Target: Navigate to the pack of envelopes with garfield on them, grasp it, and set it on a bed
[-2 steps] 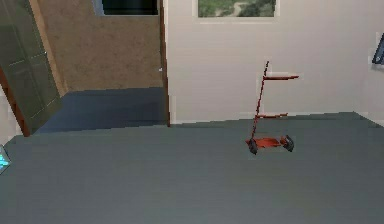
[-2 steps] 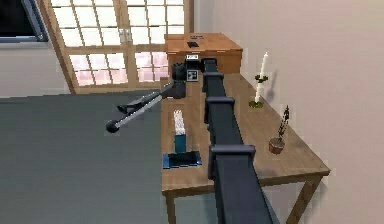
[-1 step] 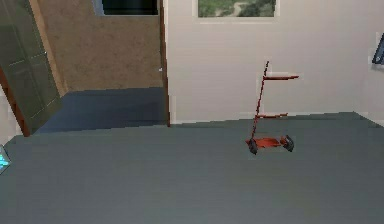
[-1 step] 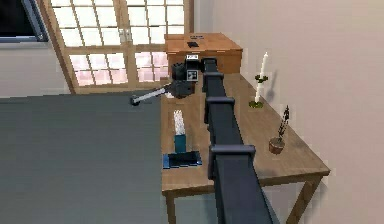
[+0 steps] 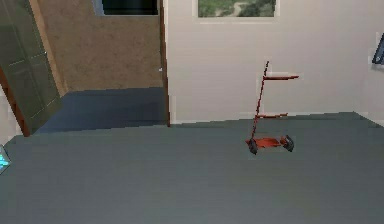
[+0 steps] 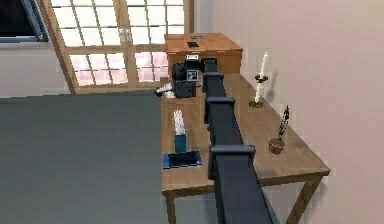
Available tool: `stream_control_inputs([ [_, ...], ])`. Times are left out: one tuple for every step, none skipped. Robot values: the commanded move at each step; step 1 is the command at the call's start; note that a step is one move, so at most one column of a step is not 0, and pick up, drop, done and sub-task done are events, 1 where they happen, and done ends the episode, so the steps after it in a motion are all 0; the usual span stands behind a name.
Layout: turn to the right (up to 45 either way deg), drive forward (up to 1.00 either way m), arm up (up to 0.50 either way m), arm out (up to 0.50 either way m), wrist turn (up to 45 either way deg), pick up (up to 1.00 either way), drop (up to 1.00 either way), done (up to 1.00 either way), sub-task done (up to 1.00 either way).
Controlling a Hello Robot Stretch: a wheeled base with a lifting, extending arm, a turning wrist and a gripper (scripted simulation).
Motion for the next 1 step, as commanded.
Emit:
stream_control_inputs([
  [0.0,0.0,-0.3,0.0,0.0,0.0,0.0,0.0,0.0],
])
